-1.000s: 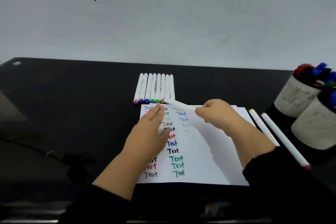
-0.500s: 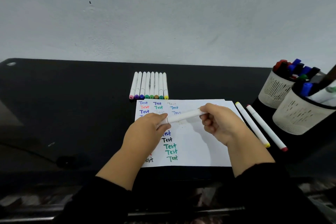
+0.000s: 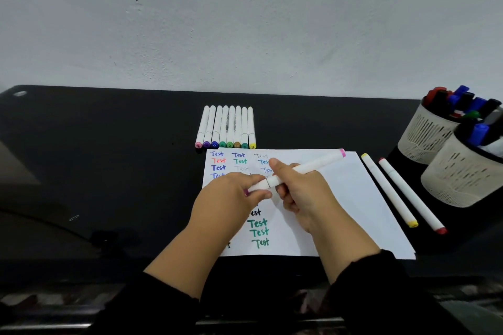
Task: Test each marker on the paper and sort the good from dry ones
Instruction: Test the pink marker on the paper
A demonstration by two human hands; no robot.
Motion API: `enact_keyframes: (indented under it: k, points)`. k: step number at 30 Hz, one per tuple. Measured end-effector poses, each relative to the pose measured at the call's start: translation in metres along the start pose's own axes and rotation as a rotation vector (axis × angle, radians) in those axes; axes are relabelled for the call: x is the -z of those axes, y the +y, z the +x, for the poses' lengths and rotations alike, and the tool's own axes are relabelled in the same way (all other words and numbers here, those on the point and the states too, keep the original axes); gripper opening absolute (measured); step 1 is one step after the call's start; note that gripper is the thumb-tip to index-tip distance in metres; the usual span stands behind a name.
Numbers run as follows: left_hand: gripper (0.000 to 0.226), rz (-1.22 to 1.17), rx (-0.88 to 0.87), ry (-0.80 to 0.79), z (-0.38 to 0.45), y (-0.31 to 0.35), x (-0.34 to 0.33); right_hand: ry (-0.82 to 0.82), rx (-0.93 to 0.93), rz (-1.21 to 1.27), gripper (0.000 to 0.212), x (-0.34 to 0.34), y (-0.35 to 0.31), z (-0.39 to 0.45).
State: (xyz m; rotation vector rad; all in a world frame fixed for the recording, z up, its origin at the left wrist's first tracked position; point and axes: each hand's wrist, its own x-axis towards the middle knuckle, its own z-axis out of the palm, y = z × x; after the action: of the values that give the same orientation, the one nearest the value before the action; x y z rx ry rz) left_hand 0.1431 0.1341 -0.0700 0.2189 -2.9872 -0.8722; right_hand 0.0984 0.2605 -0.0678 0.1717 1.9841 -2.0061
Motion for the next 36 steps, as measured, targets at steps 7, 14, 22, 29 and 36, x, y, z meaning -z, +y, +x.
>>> enact_keyframes:
  k: [7,14,22,29,36]
  points:
    - [0.040,-0.130,0.083,-0.086,0.004,-0.002,0.004,0.004,0.105,-0.055,0.030,-0.002,0.002,0.005]
    - [0.029,-0.301,0.148,-0.182,0.003,-0.003,0.010,-0.067,0.187,-0.030,0.035,0.002,0.002,0.003]
    - [0.035,-0.132,0.070,-0.094,0.002,0.001,0.007,0.039,0.123,0.018,0.031,-0.003,0.001,0.005]
    - [0.033,-0.080,0.063,-0.127,0.001,0.006,0.009,0.097,0.070,0.023,0.027,-0.006,-0.001,0.004]
    - [0.025,-0.205,0.100,-0.154,-0.003,0.002,0.016,0.048,0.098,0.094,0.026,0.002,-0.005,0.007]
